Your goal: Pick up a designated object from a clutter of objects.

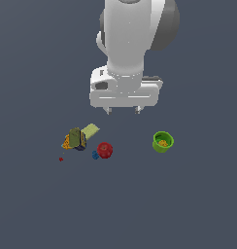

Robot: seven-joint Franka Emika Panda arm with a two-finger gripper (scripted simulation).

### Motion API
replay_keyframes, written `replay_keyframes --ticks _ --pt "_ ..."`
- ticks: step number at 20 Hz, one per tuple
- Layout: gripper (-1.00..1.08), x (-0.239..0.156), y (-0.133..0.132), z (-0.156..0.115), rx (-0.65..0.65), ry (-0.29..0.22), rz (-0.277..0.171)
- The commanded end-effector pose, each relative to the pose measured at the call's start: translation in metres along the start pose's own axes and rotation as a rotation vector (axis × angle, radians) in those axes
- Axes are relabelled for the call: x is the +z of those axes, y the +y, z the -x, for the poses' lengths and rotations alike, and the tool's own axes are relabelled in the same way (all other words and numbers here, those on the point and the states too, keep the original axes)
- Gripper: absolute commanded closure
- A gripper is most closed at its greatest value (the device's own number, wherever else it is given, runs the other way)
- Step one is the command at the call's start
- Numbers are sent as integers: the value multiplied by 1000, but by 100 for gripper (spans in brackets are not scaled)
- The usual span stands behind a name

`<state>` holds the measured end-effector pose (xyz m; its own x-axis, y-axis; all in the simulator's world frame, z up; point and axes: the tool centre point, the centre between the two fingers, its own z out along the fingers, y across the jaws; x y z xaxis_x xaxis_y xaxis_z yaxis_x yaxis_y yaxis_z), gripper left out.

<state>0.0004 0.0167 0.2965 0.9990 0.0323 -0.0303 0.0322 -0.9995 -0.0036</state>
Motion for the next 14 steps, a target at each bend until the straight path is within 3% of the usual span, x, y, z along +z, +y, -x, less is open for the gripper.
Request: replay_keyframes --ticks 1,14 --pt "-20 0 0 0 0 0 0" --pt "-20 0 -7 -5 -32 8 -10"
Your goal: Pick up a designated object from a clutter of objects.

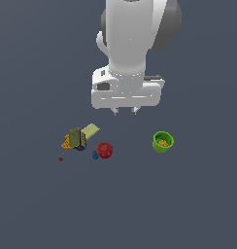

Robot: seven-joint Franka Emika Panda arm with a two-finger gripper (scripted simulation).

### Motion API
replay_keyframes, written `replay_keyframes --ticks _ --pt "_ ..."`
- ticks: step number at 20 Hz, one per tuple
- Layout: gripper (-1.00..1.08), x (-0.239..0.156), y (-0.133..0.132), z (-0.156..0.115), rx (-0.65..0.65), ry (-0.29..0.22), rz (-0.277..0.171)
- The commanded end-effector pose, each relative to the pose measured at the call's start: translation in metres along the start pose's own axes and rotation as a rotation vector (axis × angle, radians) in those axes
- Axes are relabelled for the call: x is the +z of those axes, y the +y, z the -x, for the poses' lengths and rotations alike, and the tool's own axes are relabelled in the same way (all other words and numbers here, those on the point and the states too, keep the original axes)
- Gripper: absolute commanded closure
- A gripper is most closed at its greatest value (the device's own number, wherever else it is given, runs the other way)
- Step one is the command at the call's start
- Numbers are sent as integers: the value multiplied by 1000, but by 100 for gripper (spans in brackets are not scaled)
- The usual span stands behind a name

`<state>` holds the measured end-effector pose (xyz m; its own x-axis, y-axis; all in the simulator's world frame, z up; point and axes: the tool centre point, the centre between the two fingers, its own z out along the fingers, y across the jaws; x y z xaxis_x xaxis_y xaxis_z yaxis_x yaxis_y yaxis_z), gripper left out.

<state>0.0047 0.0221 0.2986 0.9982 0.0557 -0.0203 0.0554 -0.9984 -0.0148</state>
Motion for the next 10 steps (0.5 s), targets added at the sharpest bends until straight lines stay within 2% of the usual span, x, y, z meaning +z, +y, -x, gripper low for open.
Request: replay_keyframes --ticks 1,10 --pt "-20 4 -3 -2 -19 -2 2" --pt "-20 45 -36 -15 -208 -22 16"
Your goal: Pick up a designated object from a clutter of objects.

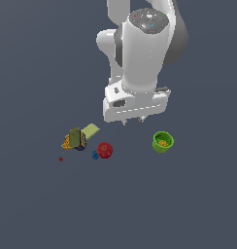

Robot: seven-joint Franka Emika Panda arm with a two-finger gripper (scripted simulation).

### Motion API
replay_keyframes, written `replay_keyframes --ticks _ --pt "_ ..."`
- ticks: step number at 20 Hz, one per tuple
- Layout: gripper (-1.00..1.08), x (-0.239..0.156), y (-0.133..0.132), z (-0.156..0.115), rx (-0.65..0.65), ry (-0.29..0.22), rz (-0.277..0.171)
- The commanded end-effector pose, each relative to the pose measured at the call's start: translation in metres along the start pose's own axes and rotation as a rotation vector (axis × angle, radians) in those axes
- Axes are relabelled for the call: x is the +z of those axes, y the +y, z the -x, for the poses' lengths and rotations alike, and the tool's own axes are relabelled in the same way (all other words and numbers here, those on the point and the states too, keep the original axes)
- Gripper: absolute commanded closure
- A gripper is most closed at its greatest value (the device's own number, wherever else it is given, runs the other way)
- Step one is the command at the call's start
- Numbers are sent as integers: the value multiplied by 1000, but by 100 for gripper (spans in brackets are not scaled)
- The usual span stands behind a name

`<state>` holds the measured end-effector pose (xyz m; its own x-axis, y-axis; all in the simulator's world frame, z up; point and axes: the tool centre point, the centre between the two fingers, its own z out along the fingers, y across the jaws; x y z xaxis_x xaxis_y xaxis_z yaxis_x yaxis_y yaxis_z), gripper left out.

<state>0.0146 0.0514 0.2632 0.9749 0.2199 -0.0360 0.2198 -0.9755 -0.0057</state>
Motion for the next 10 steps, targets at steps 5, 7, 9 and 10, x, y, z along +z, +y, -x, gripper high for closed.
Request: replay_keyframes --ticks 5,7,9,10 --pt "-20 49 -40 -17 -226 -23 7" --pt "-20 68 -56 -22 -314 -30 5" --pt "-20 87 -72 -26 -396 -37 3" --pt "-20 95 -79 -27 -434 -40 1"
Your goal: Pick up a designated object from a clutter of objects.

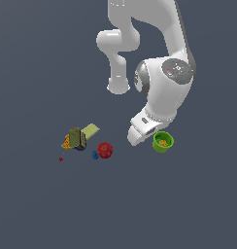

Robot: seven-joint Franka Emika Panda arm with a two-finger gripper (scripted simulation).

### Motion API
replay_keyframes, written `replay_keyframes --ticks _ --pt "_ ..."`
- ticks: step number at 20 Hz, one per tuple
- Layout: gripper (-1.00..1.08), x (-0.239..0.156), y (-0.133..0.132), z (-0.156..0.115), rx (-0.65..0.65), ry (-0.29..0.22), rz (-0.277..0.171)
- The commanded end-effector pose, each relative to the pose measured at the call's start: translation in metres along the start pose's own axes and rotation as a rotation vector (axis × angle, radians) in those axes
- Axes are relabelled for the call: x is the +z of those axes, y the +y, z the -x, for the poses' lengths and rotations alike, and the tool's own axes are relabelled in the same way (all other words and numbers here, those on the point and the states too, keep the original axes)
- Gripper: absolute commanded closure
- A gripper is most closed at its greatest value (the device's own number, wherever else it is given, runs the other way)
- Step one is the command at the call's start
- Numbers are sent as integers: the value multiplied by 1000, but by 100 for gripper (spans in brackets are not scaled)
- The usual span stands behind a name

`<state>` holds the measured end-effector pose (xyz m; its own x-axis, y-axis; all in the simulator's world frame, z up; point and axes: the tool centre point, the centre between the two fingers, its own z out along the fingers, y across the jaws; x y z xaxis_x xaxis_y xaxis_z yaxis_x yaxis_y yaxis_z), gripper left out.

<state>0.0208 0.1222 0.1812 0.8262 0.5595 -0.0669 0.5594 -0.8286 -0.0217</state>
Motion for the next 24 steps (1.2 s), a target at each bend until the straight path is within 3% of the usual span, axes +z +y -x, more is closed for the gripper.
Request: replay_keyframes --ticks 1,11,24 --pt "-20 21 -16 -11 -97 -6 -4" --pt "-20 71 -59 -31 -324 -14 -23" --pt "-20 94 -65 -32 -350 -15 -26"
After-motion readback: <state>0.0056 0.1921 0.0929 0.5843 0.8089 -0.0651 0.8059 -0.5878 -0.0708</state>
